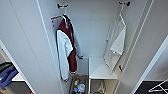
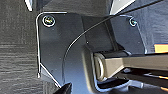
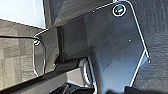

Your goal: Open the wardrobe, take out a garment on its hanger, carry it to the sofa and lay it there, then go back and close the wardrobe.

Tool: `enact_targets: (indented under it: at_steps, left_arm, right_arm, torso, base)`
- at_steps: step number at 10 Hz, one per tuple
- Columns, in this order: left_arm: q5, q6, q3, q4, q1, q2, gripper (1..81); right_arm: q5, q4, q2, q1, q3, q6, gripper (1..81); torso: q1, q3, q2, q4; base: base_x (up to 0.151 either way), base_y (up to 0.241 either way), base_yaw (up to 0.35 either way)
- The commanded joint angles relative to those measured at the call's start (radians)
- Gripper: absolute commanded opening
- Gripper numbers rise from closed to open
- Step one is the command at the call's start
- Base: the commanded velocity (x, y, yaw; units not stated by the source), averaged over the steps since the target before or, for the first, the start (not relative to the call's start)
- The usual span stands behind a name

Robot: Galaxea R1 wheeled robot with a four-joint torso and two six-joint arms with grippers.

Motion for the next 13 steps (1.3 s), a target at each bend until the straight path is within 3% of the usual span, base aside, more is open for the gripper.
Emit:
enact_targets:
  at_steps: [1, 6, 9, 10, 13]
  left_arm:
    - [0.093, -0.003, -0.096, 0.015, -0.019, 0.058, 81.1]
    - [0.107, -0.001, -0.136, 0.018, -0.019, 0.085, 81.1]
    - [0.136, -0.006, -0.137, 0.009, -0.023, 0.092, 81.1]
    - [0.135, -0.006, -0.137, 0.008, -0.027, 0.091, 81.1]
    - [0.136, -0.013, -0.148, 0.003, -0.030, 0.088, 81.1]
  right_arm:
    - [-0.065, -0.209, 0.093, 0.009, -0.093, -0.016, 81.1]
    - [-0.113, -0.640, 0.173, 0.184, -0.217, -0.018, 81.1]
    - [-0.285, -0.832, 0.229, 0.317, -0.185, -0.018, 81.1]
    - [-0.308, -0.864, 0.245, 0.348, -0.177, -0.018, 81.1]
    - [-0.480, -1.019, 0.332, 0.411, -0.150, -0.018, 81.1]
  torso:
    - [0.000, 0.000, 0.000, 0.000]
    - [0.000, 0.000, 0.000, 0.000]
    - [0.000, 0.000, 0.000, 0.000]
    - [0.000, 0.000, 0.000, 0.000]
    - [0.000, 0.000, 0.000, 0.000]
  base:
    - [0.000, 0.000, 0.000]
    - [0.000, 0.000, 0.000]
    - [0.000, 0.000, 0.000]
    - [0.000, 0.000, 0.000]
    - [0.000, 0.000, 0.000]
